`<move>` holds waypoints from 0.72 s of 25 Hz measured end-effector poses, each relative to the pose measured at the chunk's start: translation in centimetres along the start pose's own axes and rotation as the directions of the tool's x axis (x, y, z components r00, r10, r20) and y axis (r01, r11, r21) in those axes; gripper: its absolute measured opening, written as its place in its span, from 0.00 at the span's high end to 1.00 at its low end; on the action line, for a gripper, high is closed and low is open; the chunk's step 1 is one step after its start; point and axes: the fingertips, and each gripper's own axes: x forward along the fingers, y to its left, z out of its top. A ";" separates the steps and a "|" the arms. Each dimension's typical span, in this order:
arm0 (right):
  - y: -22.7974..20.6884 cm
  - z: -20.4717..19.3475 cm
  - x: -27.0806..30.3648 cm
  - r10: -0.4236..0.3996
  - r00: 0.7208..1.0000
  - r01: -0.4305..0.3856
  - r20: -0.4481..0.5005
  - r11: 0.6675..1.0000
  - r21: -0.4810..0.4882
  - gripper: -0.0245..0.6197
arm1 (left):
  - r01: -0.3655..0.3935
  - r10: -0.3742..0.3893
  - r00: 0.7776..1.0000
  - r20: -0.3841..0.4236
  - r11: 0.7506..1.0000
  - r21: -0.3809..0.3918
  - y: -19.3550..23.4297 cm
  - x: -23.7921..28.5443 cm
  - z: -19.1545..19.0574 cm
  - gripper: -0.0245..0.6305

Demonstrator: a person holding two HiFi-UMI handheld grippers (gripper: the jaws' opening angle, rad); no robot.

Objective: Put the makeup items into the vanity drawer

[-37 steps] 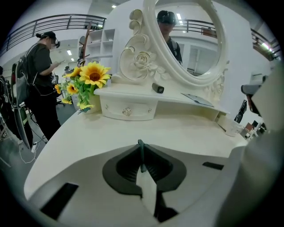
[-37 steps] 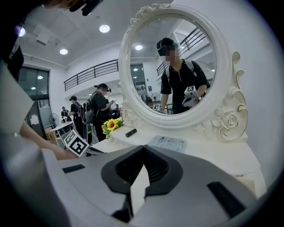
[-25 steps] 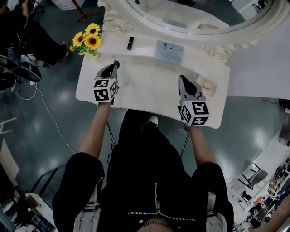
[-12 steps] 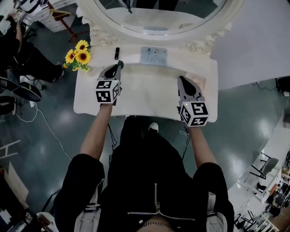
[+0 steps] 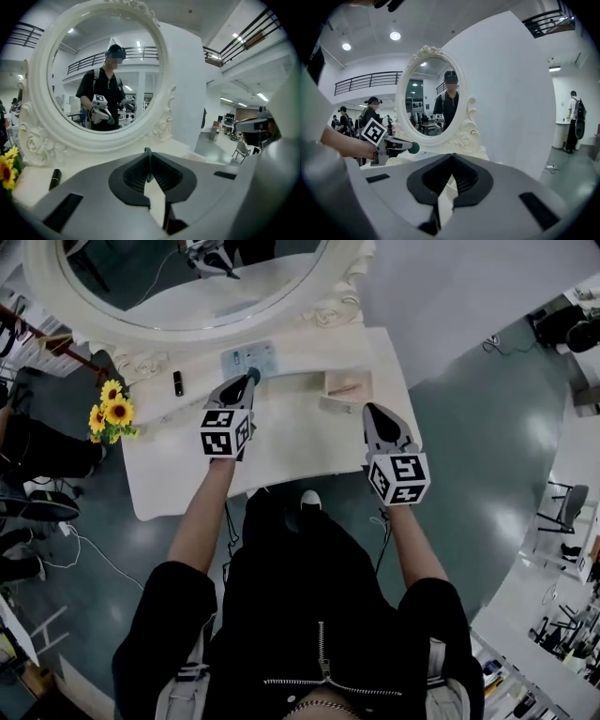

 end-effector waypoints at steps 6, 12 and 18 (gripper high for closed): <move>-3.9 -1.8 -3.7 -0.109 0.994 0.110 -0.010 0.993 0.045 0.95 | 0.146 -0.145 0.989 -0.031 0.988 0.051 -7.3 4.4 0.3 0.91; -6.5 -3.4 -6.7 -0.187 0.982 0.189 -0.024 0.978 0.087 0.95 | 0.264 -0.258 0.964 -0.071 0.960 0.099 -13.4 7.5 0.2 0.91; -7.5 -5.4 -8.8 -0.239 0.969 0.245 -0.055 0.962 0.123 0.95 | 0.357 -0.340 0.931 -0.131 0.924 0.138 -18.0 10.1 -1.1 0.91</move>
